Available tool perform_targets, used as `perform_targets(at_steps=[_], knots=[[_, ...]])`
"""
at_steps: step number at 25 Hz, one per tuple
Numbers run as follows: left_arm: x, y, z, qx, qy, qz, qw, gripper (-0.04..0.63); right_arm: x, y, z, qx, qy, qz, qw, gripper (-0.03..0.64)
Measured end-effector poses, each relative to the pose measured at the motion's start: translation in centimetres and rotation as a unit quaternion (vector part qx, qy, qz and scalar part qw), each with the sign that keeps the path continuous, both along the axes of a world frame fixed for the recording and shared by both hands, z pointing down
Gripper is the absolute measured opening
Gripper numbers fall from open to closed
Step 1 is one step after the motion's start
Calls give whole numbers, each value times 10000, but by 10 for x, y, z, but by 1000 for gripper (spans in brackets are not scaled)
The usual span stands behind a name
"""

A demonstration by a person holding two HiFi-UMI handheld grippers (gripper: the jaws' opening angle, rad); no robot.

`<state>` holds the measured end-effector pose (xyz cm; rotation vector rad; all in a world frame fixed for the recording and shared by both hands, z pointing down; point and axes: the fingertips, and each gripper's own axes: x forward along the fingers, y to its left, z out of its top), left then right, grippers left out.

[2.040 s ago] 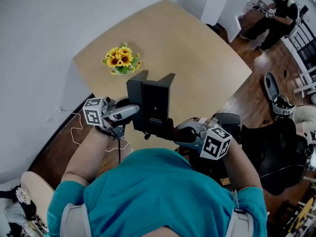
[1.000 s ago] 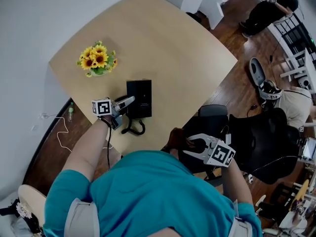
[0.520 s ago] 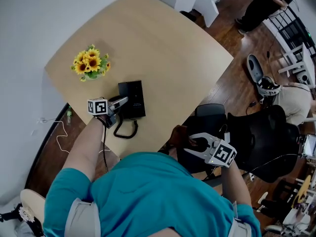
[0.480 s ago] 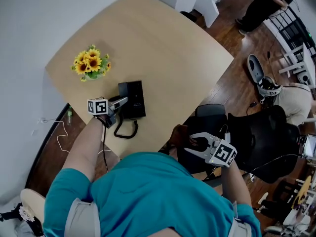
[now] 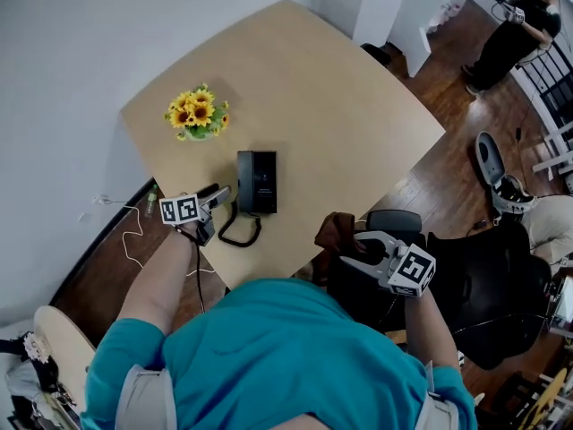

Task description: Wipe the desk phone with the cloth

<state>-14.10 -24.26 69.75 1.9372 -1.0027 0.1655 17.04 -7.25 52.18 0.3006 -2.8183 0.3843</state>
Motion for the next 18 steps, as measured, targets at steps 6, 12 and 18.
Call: perform_targets(at_steps=[6,12,18], knots=[[-35,69,-109,1309,1035,-440,9850,185,-25,-7,-29,115,-344,122,9993,117],[-69,171,-189,2383,1475,145,9598,96,-101,44,-69,63,-700,288,9971,117],[-139,282,-204,2677,1323,348,9537,5,-186,115,-88,170,-528,193,9983,118]])
